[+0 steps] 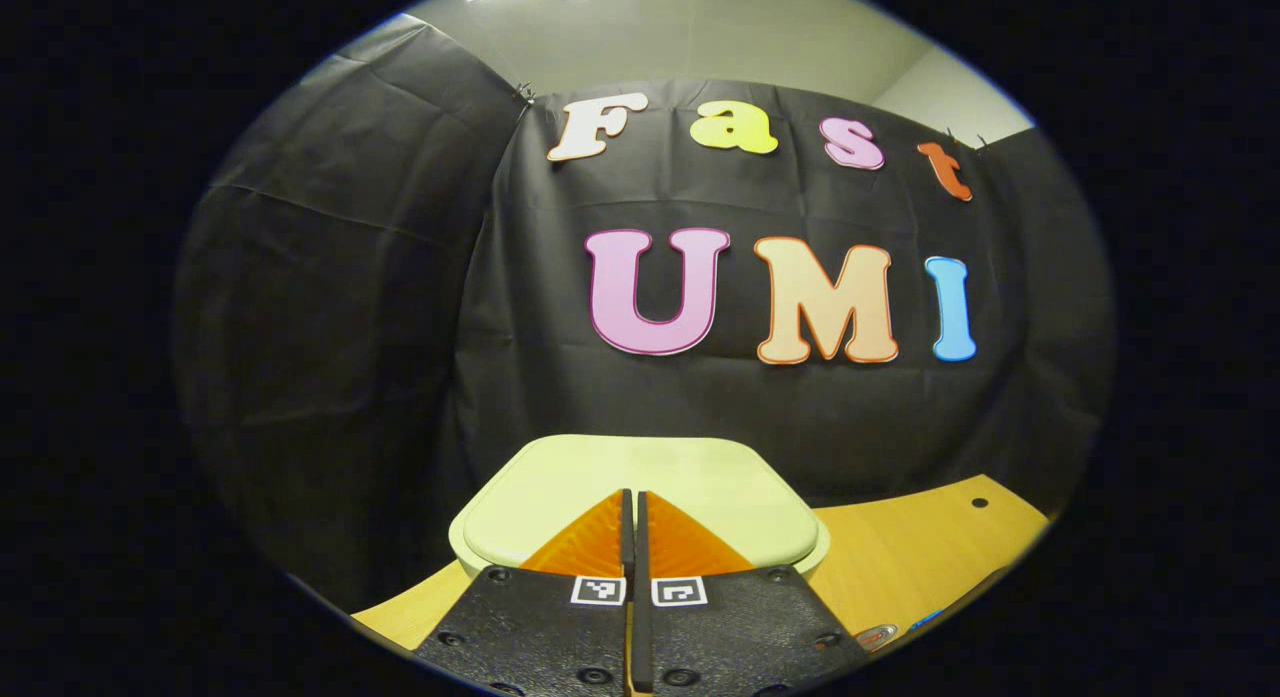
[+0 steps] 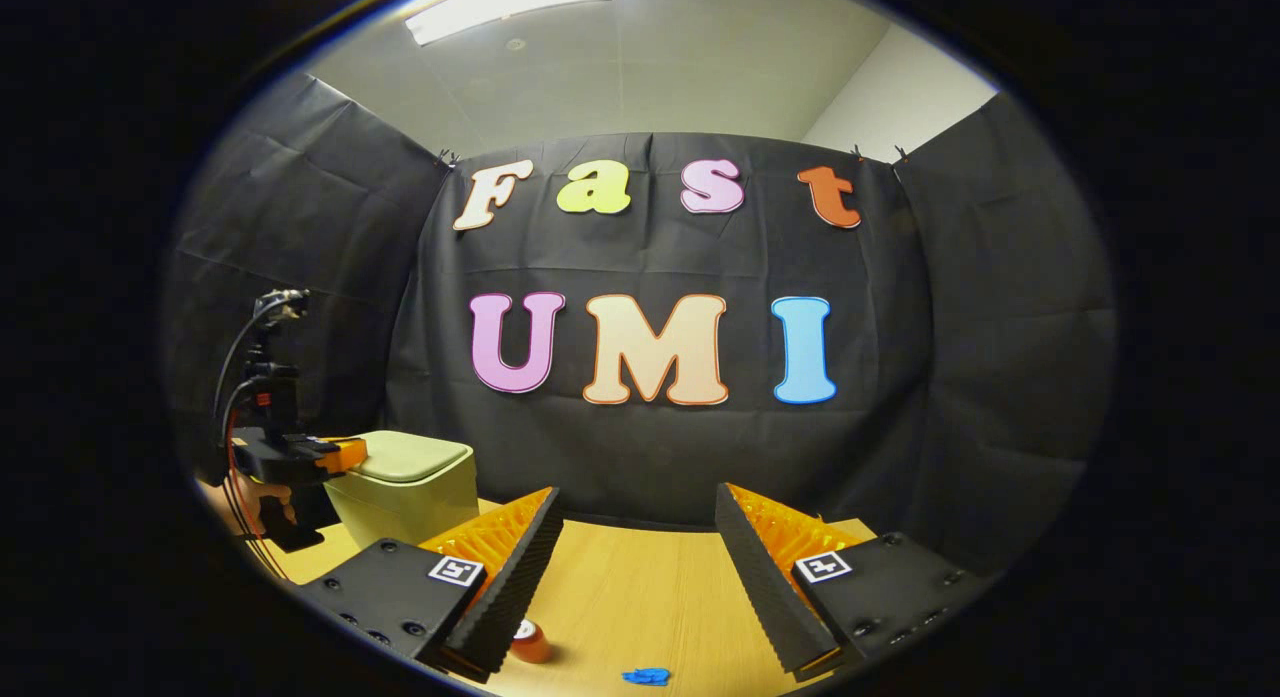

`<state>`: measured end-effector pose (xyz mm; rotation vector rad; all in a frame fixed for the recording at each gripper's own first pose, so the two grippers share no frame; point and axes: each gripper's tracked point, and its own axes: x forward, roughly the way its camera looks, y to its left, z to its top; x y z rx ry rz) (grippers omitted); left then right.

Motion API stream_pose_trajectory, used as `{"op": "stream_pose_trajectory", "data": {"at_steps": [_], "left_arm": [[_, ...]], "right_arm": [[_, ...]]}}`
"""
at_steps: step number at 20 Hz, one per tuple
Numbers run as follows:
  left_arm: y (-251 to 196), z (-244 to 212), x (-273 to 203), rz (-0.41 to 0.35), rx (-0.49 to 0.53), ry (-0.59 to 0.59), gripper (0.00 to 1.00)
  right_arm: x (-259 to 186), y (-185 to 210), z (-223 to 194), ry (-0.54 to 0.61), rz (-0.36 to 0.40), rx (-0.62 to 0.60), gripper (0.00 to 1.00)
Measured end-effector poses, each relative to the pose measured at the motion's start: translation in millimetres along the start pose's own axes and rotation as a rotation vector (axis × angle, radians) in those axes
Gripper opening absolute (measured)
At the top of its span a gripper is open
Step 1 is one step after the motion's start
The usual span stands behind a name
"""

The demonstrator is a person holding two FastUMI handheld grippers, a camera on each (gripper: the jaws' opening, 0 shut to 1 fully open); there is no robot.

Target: Press the lid of the desktop garbage bin to open it, pick up the crumpled paper on the desktop and throw it into the bin, then pick up the pop can on the desktop and drop it into the bin, and finally close the garbage bin lid.

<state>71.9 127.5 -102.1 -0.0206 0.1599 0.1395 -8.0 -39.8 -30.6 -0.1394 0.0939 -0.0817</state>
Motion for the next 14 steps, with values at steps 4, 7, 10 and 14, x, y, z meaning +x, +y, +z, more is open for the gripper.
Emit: {"op": "stream_pose_trajectory", "data": {"at_steps": [4, 7, 10, 14], "left_arm": [[-12, 43, -9, -0.039, 0.051, -0.125, 0.00], [-47, 76, -28, -0.139, 0.060, -0.207, 0.11], [-72, 91, -49, -0.204, 0.060, -0.249, 0.46], [-98, 110, -78, -0.247, 0.081, -0.305, 0.94]], "right_arm": [[6, -3, -4, 0.010, -0.001, 0.006, 0.97], [11, -7, -11, 0.027, -0.001, -0.003, 0.97], [16, -8, -22, 0.044, 0.006, -0.011, 0.97], [29, -8, -66, 0.141, 0.027, -0.033, 0.97]]}}
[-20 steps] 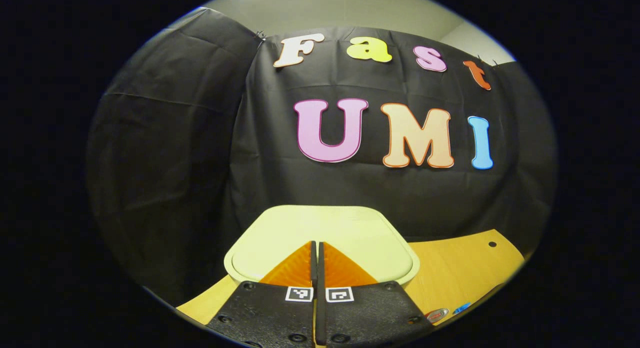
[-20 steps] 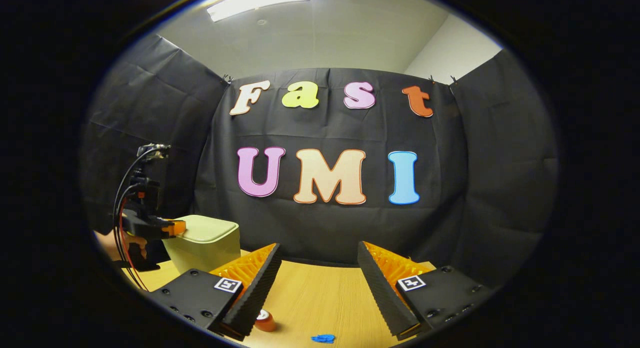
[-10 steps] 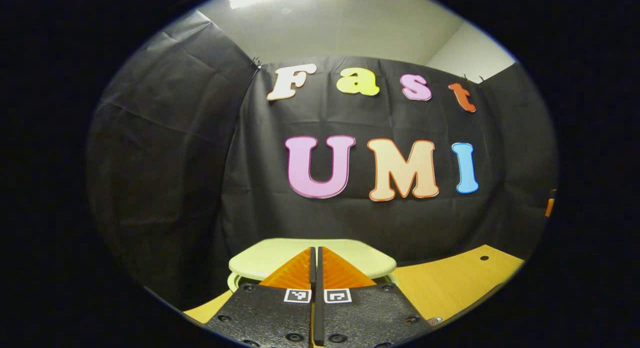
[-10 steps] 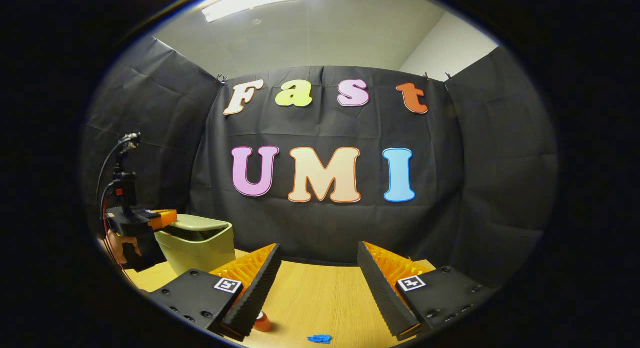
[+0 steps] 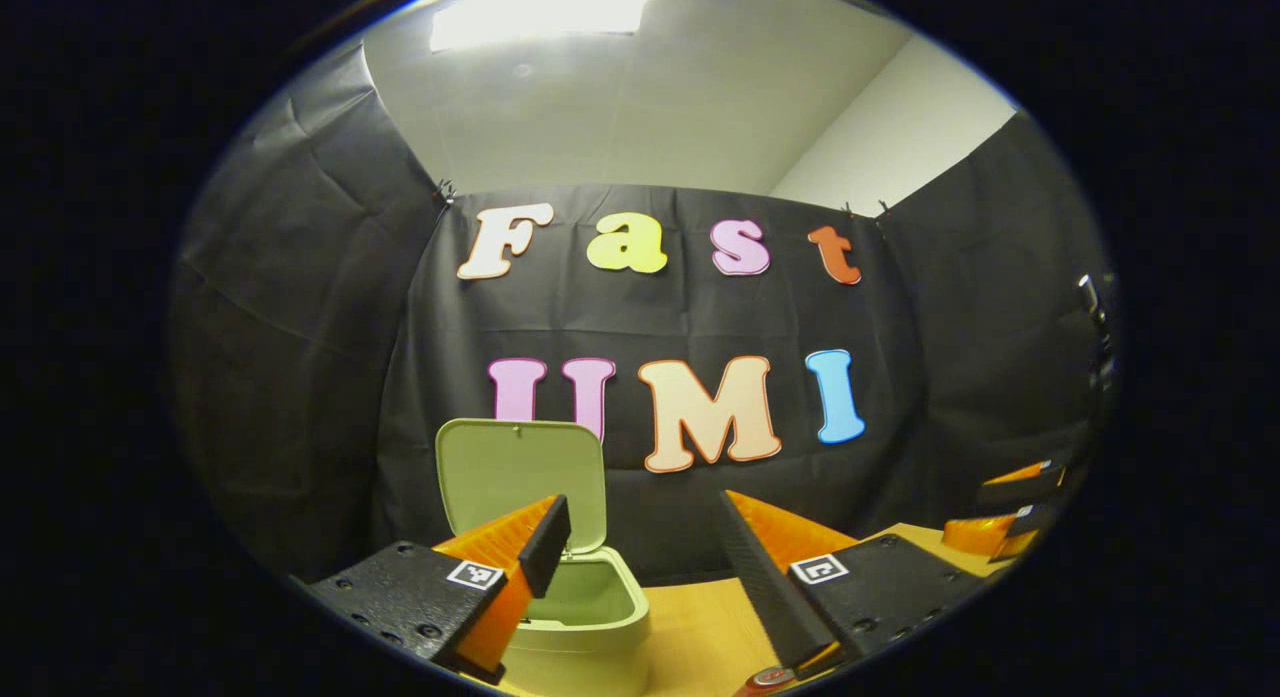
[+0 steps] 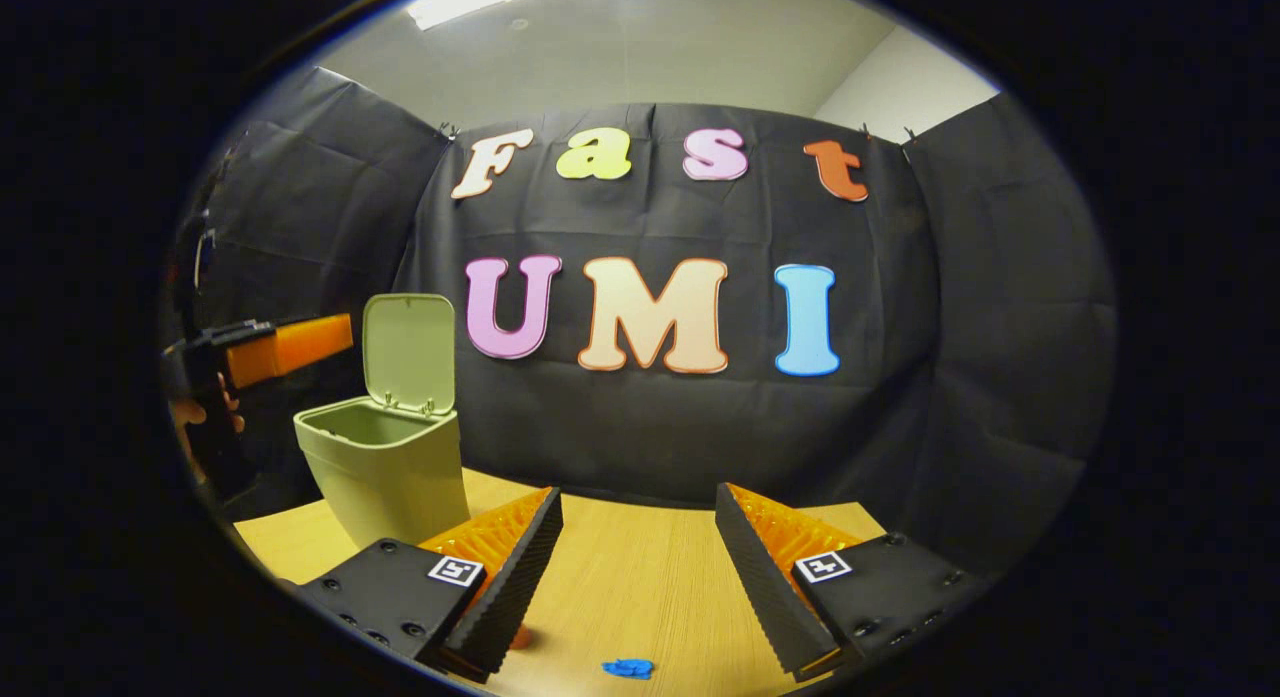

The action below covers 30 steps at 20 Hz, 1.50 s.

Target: Press the lid of the desktop garbage bin to open it, pick up the crumpled paper on the desktop and throw it into the bin, then pick up the pop can on the desktop and drop it into the bin, and finally close the garbage bin lid.

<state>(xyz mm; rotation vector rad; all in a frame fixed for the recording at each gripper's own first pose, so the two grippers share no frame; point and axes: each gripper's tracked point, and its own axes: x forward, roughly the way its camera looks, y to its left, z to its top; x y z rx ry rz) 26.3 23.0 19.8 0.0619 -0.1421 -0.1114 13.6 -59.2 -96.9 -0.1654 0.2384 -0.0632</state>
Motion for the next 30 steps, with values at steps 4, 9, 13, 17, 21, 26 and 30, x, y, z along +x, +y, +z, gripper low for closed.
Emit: {"op": "stream_pose_trajectory", "data": {"at_steps": [4, 9, 13, 17, 21, 26, 30], "left_arm": [[-16, 24, -13, -0.014, 0.017, -0.047, 0.92], [-25, 36, -28, 0.000, 0.046, -0.039, 0.93], [-24, 36, -41, 0.037, 0.065, -0.014, 0.92], [-24, 32, -50, 0.088, 0.062, 0.021, 0.98], [-31, 27, -55, 0.123, 0.075, 0.053, 0.92], [-43, 21, -56, 0.106, 0.053, 0.069, 0.92], [-36, 16, -46, 0.058, 0.052, 0.068, 0.92]], "right_arm": [[18, 2, -73, 0.158, 0.032, -0.061, 0.97], [34, 6, -175, 0.399, 0.092, -0.033, 0.99], [37, -4, -239, 0.554, 0.106, -0.074, 0.98], [40, -1, -281, 0.686, 0.151, -0.032, 0.91], [52, -8, -299, 0.723, 0.158, 0.003, 0.58], [51, -7, -295, 0.711, 0.182, 0.042, 0.07], [55, 6, -248, 0.583, 0.180, 0.021, 0.05]]}}
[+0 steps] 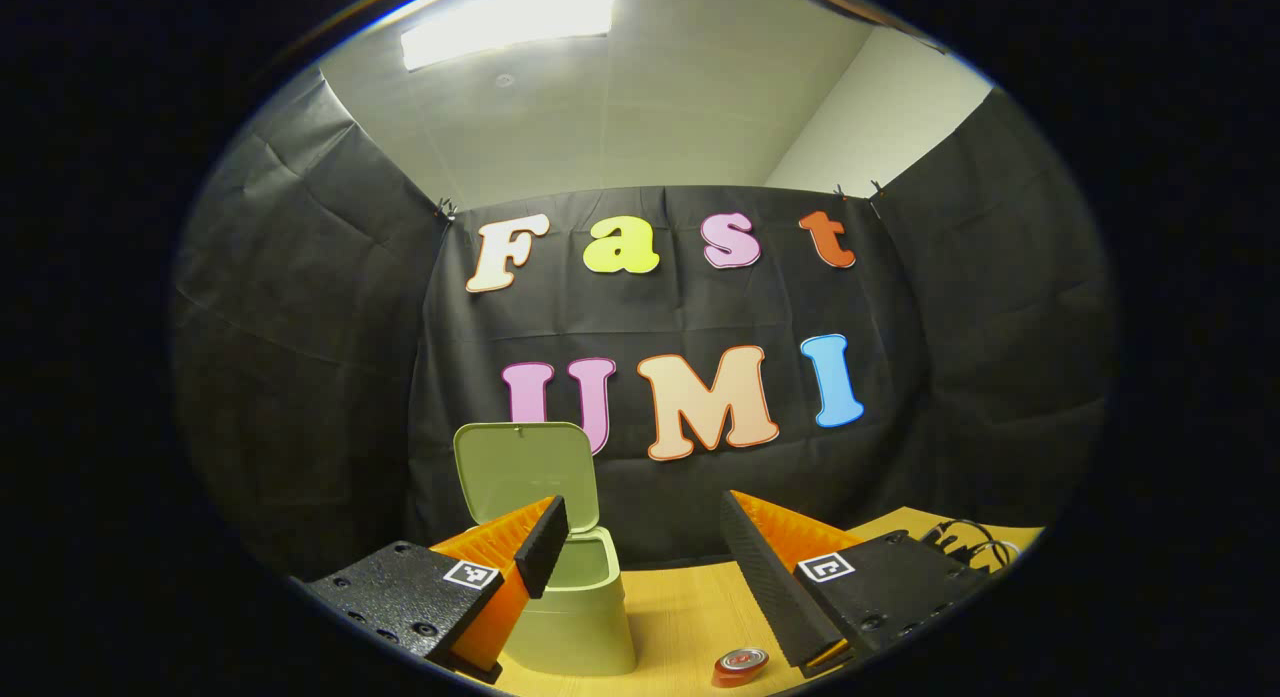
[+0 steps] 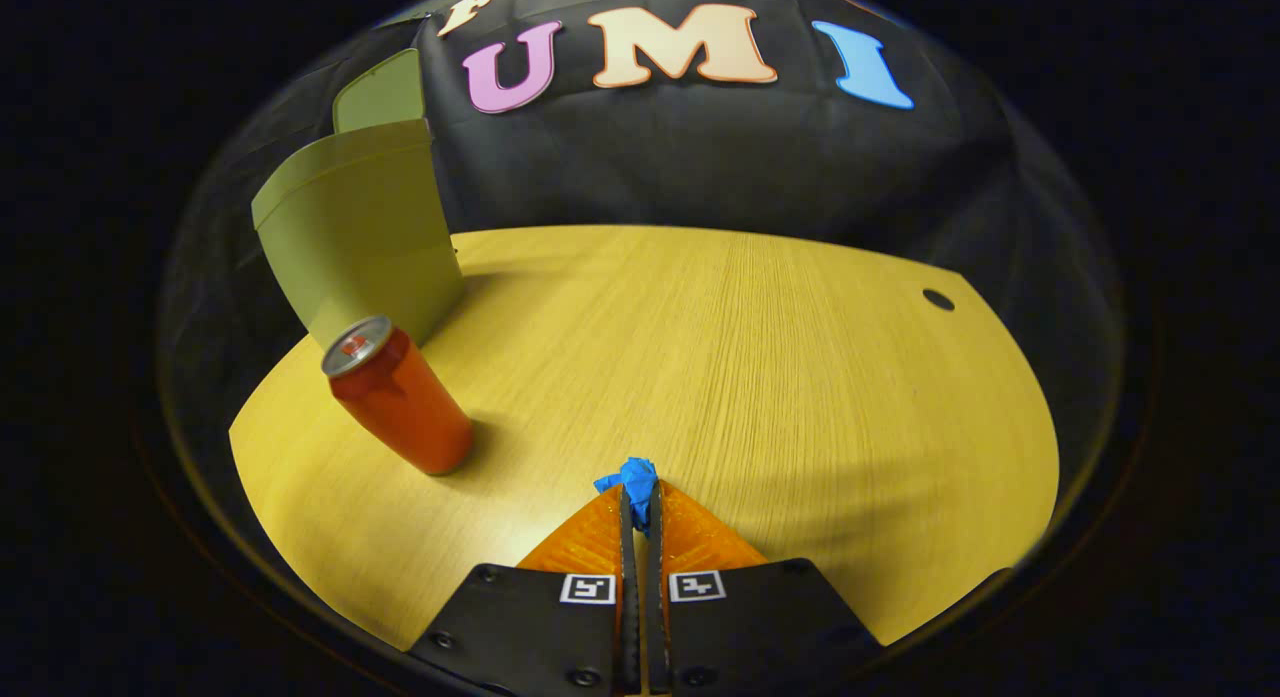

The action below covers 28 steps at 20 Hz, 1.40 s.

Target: Press the lid of the desktop garbage bin to open it, pick up the crumpled paper on the desktop and throw it into the bin, then pick up the pop can on the desktop and drop it into the bin, and finally close the garbage bin lid.

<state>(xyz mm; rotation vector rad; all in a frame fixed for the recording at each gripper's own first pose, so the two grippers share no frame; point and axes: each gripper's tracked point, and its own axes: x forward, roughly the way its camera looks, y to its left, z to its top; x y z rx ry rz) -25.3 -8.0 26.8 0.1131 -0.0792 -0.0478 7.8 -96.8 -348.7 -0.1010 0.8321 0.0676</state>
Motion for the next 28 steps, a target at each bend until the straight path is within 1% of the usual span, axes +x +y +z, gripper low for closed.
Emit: {"op": "stream_pose_trajectory", "data": {"at_steps": [2, 3, 6, 9, 11, 17, 19, 21, 25, 28], "left_arm": [[9, -1, 6, -0.013, -0.004, -0.009, 0.92], [15, -3, 8, -0.014, -0.010, -0.007, 0.92], [25, -14, 9, -0.032, -0.040, 0.007, 0.92], [39, -32, 8, -0.042, -0.058, 0.039, 0.92], [47, -41, 9, -0.049, -0.061, 0.056, 0.92], [75, -68, 10, -0.045, -0.084, 0.101, 0.93], [84, -75, 9, -0.045, -0.084, 0.112, 0.93], [94, -85, 6, -0.044, -0.084, 0.129, 0.93], [114, -102, 1, -0.038, -0.105, 0.166, 0.93], [132, -114, -3, -0.023, -0.116, 0.190, 0.93]], "right_arm": [[-12, 11, 30, -0.070, -0.005, 0.013, 0.04], [-18, 17, 47, -0.100, -0.001, 0.027, 0.05], [-36, 39, 99, -0.203, 0.016, 0.042, 0.05], [-52, 68, 149, -0.284, 0.035, 0.009, 0.05], [-67, 94, 179, -0.343, 0.057, -0.019, 0.05], [-91, 168, 263, -0.487, 0.141, -0.129, 0.05], [-90, 193, 280, -0.512, 0.174, -0.144, 0.05], [-85, 215, 289, -0.519, 0.200, -0.149, 0.05], [-72, 259, 294, -0.518, 0.247, -0.161, 0.05], [-59, 285, 296, -0.512, 0.280, -0.169, 0.05]]}}
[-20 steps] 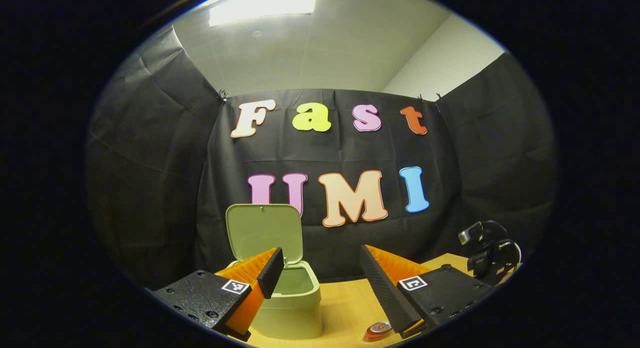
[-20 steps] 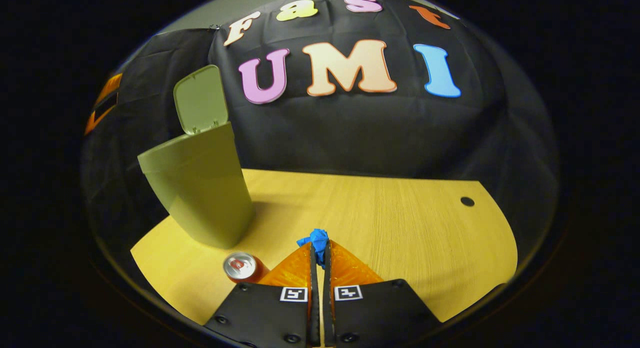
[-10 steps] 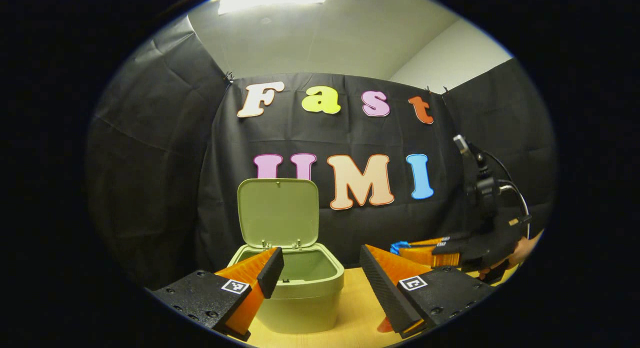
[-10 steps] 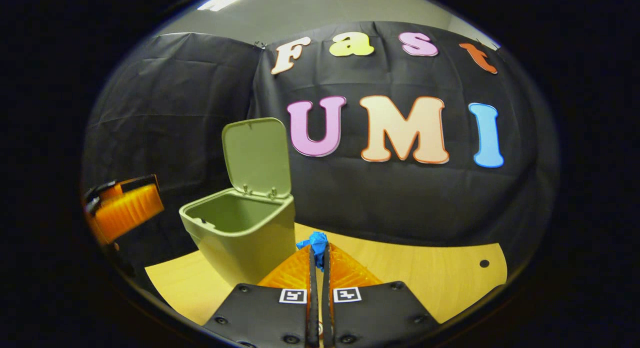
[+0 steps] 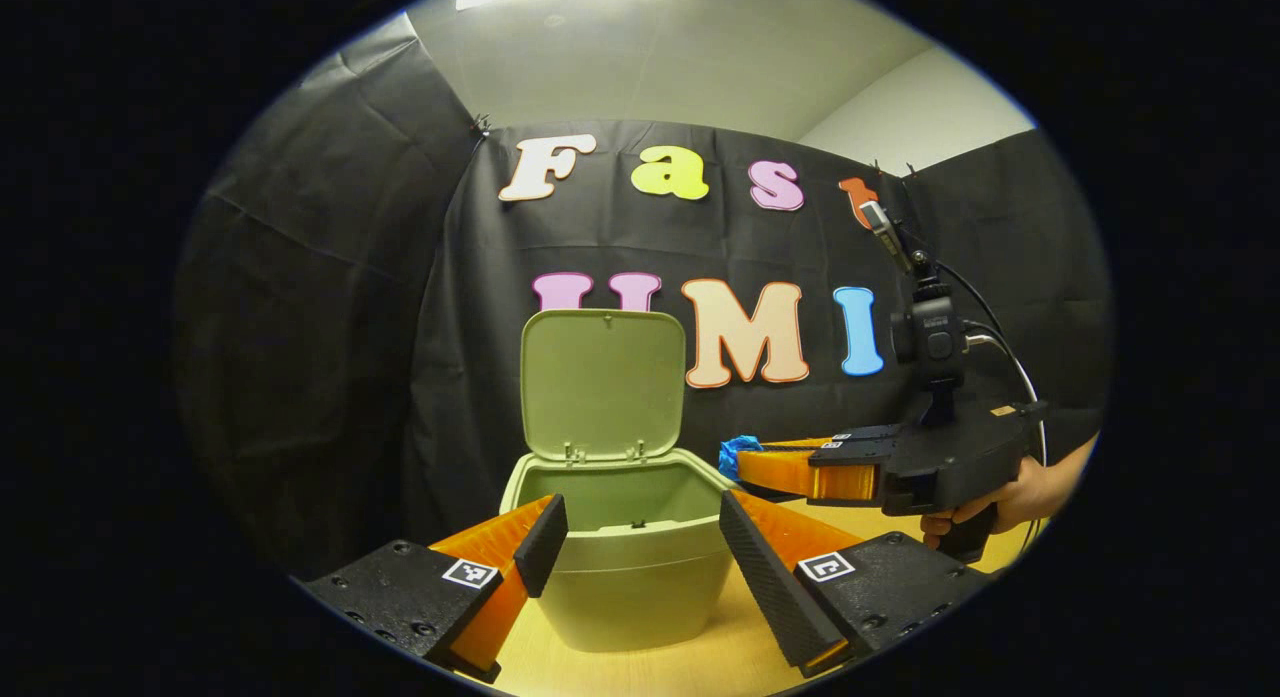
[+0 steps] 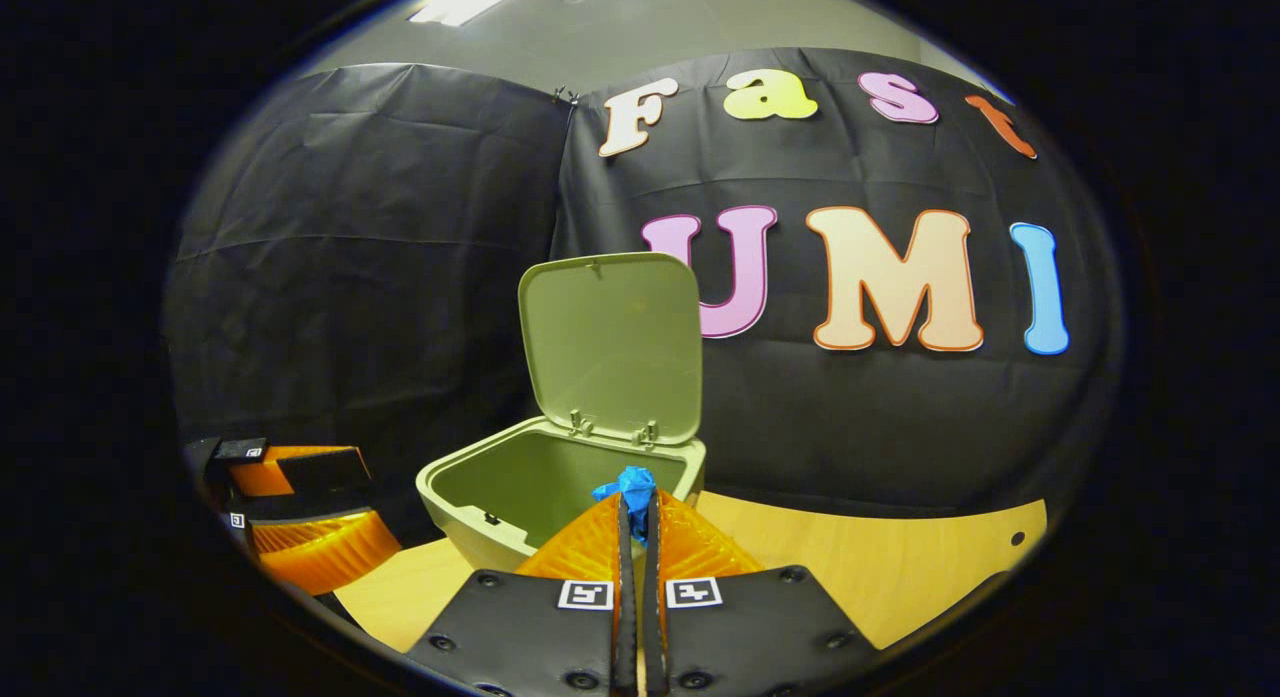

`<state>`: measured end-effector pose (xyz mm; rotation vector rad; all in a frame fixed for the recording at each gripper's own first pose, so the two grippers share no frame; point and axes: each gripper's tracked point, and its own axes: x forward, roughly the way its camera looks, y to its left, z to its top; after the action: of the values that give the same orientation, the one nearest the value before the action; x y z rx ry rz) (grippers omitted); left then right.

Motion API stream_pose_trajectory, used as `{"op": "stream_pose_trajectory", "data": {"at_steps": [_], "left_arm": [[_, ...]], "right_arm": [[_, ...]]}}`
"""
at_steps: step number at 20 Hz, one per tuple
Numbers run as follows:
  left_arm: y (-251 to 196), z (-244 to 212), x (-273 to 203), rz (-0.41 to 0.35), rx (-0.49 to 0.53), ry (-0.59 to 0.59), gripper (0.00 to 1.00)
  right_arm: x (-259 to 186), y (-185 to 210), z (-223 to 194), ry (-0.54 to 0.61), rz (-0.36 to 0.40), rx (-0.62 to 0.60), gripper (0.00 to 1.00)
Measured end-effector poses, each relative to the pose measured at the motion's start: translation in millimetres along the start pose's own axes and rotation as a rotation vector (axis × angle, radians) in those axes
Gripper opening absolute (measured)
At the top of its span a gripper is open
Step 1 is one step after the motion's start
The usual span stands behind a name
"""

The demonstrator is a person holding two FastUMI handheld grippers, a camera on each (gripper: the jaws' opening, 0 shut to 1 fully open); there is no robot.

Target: Press the lid of the desktop garbage bin to open it, pick up the crumpled paper on the desktop and throw it into the bin, then pick up the pop can on the desktop and drop it into the bin, and finally close the garbage bin lid.

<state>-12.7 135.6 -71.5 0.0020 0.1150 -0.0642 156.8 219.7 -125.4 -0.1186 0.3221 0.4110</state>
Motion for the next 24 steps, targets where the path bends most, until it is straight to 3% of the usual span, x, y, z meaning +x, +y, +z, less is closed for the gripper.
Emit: {"op": "stream_pose_trajectory", "data": {"at_steps": [2, 3, 6, 9, 11, 15, 24], "left_arm": [[11, -8, -2, 0.009, -0.001, 0.017, 0.93], [15, -10, -4, 0.011, 0.001, 0.021, 0.98], [22, -15, -4, 0.008, 0.007, 0.031, 0.91], [20, -21, -2, -0.004, -0.008, 0.041, 0.91], [12, -23, 0, -0.021, -0.018, 0.042, 0.89], [-23, -28, 3, -0.098, -0.035, 0.051, 0.89], [-142, -68, 20, -0.304, -0.060, 0.153, 0.90]], "right_arm": [[14, 11, -3, 0.005, 0.011, 0.005, 0.05], [21, 15, -4, 0.011, 0.015, 0.009, 0.05], [30, 27, -10, 0.035, 0.031, 0.039, 0.13], [24, 28, -2, 0.009, 0.031, 0.050, 0.99], [14, 19, 10, -0.031, 0.008, 0.030, 0.94], [-24, -23, 27, -0.102, -0.076, 0.019, 0.95], [-156, -173, 3, -0.119, -0.389, 0.057, 0.96]]}}
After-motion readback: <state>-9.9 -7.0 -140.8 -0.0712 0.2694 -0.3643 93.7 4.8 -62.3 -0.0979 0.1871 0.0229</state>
